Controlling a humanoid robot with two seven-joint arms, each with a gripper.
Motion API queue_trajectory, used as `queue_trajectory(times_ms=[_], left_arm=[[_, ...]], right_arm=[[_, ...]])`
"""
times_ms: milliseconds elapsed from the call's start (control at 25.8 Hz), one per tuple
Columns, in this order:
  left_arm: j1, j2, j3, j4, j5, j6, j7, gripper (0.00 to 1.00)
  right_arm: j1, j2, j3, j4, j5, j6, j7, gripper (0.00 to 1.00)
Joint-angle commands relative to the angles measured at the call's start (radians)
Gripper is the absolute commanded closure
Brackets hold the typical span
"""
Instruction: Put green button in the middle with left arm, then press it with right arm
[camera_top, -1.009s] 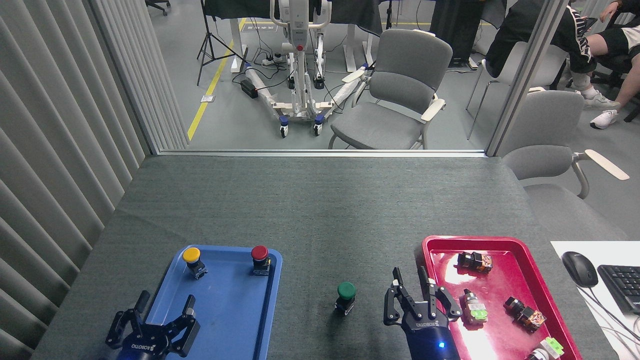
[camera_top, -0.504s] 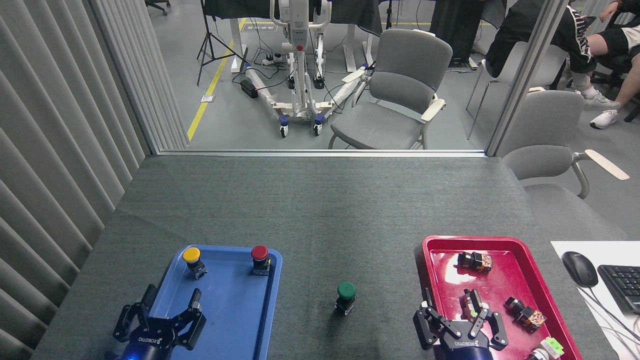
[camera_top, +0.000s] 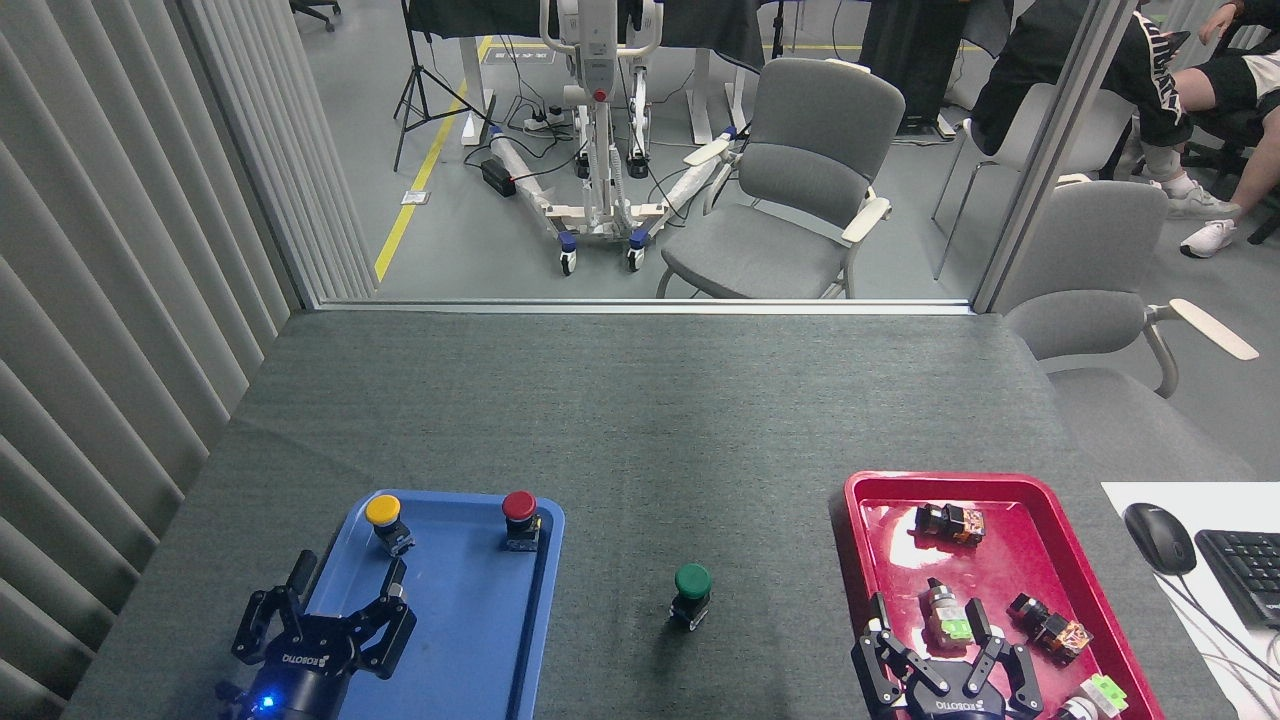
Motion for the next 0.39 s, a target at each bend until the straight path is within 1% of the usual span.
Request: queue_trajectory(times_ms=[0,155,349], left_arm=[[-0.009,-0.003,-0.001,0.005,0.0,0.003,-0.001,0.0],[-0.009,-0.003,-0.002,0.002,0.0,0.003,-0.003,0.01],[-0.012,-0.001,-0.001,-0.039,0.0,0.006,-0.006,0.01]], right_arm=[[0.001,-0.01,-0.001,-0.003,-0.01,0.001,-0.001,0.01],[0.009,-0.013,-0.008,-0.003,-0.01,0.001,-0.004,0.01],[0.011,-0.02,-0.008,-0.005,-0.008,0.001,-0.004,0.01]])
